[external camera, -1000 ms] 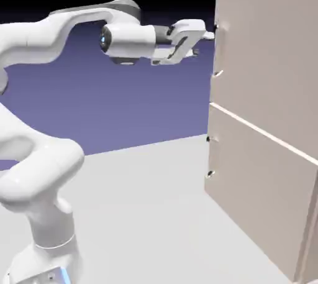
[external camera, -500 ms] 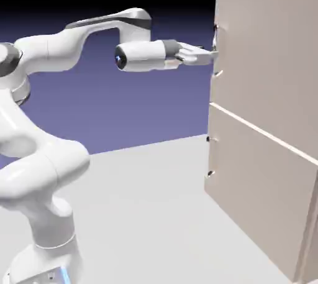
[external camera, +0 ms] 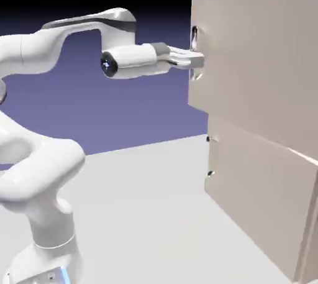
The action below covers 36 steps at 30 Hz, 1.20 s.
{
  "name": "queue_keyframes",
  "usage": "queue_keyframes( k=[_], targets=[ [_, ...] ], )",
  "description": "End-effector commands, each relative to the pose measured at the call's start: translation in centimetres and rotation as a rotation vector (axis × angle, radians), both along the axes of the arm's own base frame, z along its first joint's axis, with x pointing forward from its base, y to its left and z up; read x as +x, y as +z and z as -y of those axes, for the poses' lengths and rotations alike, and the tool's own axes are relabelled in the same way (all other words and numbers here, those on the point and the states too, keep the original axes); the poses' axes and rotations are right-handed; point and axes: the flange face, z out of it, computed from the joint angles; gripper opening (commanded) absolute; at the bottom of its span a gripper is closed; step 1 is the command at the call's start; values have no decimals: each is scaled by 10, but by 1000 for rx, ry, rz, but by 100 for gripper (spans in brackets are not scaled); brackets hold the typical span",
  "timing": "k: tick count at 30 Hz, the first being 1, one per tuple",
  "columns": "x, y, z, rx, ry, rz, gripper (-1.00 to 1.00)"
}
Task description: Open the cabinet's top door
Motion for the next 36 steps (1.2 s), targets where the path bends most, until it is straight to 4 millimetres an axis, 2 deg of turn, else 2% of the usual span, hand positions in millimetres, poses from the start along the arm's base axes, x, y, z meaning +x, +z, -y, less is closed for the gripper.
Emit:
queue_keyframes(
  k=[1,8,15,28,36],
  targets=[
    [-8,0,6,5,23,1,-100],
    [-60,0,47,5,171,1,-100],
    [-100,0,88,5,300,0,-100],
    [-154,0,169,5,517,0,-100],
    [-182,0,232,5,671,0,-100]
  ],
)
